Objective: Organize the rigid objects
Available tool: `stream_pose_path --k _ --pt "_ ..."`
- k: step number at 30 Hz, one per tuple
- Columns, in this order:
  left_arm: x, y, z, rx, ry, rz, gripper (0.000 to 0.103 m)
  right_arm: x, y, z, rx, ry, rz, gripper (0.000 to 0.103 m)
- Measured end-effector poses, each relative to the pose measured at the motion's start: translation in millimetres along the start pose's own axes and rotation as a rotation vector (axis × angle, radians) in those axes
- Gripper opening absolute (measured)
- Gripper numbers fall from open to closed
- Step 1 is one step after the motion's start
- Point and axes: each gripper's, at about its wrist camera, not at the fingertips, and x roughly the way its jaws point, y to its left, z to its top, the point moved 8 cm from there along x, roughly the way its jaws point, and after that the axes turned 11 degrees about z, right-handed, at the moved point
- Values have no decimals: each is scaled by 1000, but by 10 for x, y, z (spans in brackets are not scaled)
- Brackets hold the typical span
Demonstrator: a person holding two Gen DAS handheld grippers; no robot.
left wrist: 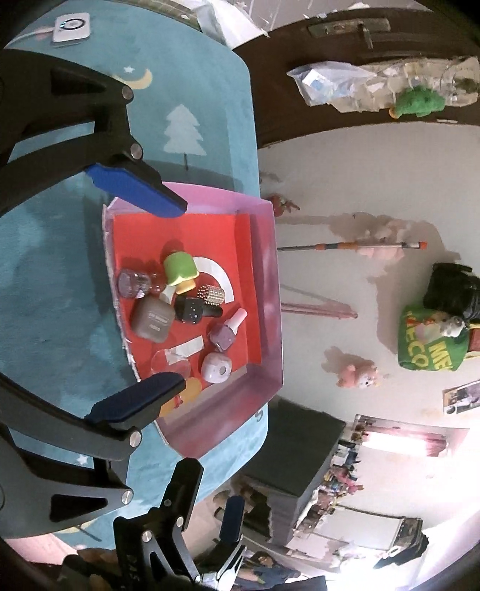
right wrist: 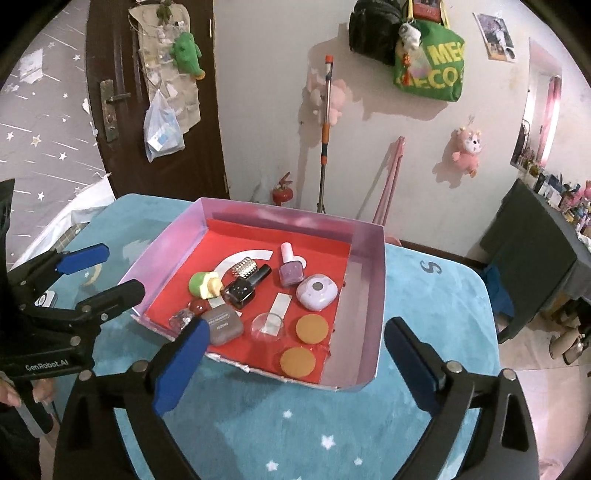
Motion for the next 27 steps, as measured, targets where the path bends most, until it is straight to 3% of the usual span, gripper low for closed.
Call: stream_pose_path --k 7,13,19,27 --pt "69 45 -253 -11 -24 33 92 11 5 -191 17 -65 -24 103" --pt "387 42 -376 -1 -32 78 94 267 -143 -331 56 -83 -43 103" --pt "712 33 -325 -21 -20 74 94 623 -332 -321 90 -74 -58 103" --pt "986 64 -255 -39 -39 92 94 847 -427 -242 60 -123 -88 103"
